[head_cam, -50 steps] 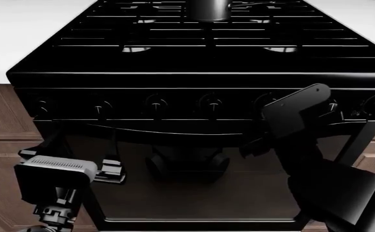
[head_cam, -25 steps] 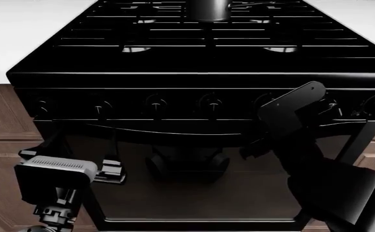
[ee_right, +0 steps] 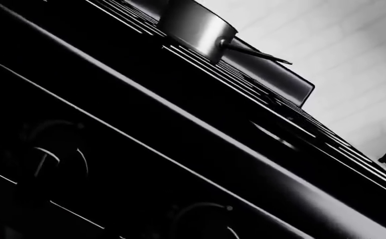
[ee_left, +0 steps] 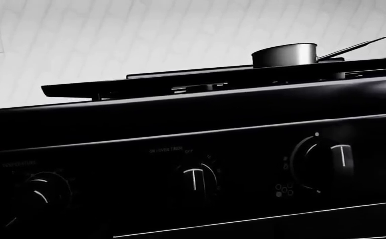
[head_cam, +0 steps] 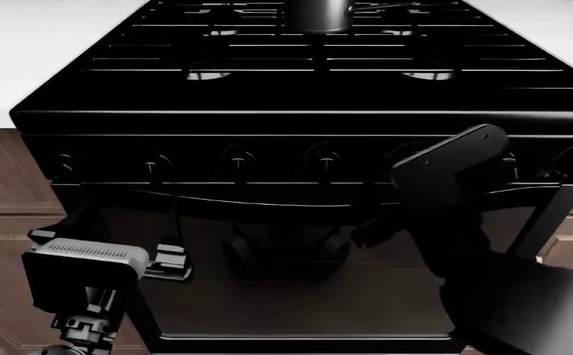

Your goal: Frozen meat rests on a plate on the counter. Retrieve the meat and place it in a pot on a burner. Then turn the burner on.

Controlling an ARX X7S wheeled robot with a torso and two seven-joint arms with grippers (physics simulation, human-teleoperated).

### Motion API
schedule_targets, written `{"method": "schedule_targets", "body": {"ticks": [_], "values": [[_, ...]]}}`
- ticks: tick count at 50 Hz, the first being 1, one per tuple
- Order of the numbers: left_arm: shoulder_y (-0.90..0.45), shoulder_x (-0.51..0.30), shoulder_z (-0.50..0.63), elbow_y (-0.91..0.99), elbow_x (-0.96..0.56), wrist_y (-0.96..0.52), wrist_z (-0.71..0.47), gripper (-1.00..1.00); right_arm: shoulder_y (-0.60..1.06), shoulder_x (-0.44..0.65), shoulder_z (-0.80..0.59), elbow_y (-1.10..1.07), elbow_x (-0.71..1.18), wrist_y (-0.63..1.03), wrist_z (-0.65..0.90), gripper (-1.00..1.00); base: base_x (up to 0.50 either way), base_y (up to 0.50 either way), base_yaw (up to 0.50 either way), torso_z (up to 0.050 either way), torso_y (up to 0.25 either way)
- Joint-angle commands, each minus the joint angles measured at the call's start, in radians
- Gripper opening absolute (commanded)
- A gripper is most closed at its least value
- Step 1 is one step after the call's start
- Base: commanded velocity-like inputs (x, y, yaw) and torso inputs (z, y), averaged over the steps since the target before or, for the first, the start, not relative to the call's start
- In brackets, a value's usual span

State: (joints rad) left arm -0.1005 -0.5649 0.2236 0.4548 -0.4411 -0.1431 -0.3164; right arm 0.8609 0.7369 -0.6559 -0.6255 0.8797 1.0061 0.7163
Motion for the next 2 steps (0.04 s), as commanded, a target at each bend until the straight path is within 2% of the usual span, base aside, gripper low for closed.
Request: {"method": "schedule_targets", "body": {"ticks": [1,2], "values": [[0.001,-0.002,0.000,0.002,-0.001,0.001,-0.001,1.00,-0.032,0.014,0.046,-0.045,0.043,-0.007,0.048,1.00,0.00,0.00,0.00,0.000,0.000],[0.002,-0.003,0.000,0.003,-0.002,0.001,-0.002,1.00,-0.037,0.016,0.051,-0.050,0.048,-0.010,0.053,1.00,0.00,0.00,0.00,0.000,0.000]]}}
